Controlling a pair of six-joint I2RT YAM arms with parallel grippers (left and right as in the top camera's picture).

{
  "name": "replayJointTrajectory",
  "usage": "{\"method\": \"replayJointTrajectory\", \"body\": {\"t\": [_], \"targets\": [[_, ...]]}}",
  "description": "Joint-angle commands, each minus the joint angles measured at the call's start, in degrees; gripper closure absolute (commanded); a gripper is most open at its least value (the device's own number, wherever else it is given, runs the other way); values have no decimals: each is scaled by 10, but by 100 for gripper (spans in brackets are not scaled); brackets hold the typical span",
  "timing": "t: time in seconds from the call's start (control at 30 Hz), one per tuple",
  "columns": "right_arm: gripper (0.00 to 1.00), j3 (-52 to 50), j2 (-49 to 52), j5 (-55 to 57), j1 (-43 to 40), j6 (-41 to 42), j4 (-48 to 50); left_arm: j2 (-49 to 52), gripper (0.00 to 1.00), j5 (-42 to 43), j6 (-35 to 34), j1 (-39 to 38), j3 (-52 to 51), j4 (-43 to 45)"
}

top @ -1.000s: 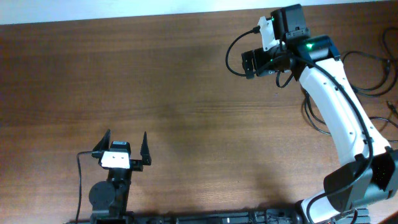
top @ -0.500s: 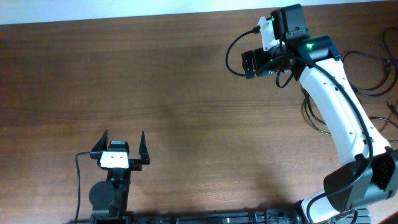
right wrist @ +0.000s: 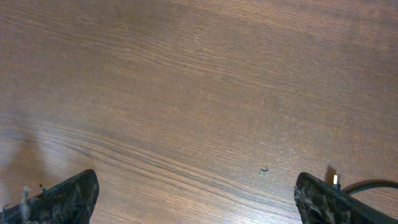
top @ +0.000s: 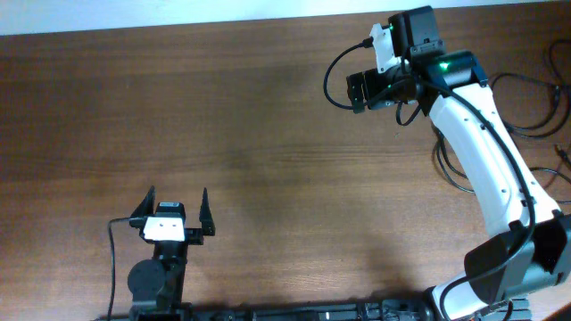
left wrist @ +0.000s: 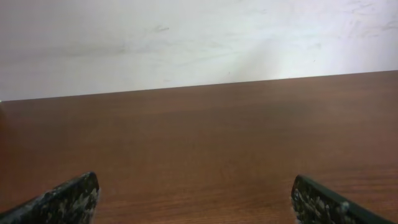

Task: Untangle cables

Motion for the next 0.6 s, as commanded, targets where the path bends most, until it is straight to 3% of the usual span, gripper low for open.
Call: {"method": "replayJointTrajectory", "body": {"t": [0.0,0.57], "targets": [[0,7,-2,3,2,5,1,-5,1,-8,9,2,-1,-5],[0,-26,-28,47,2,4,41,-5,1,-8,9,2,-1,-5]]}}
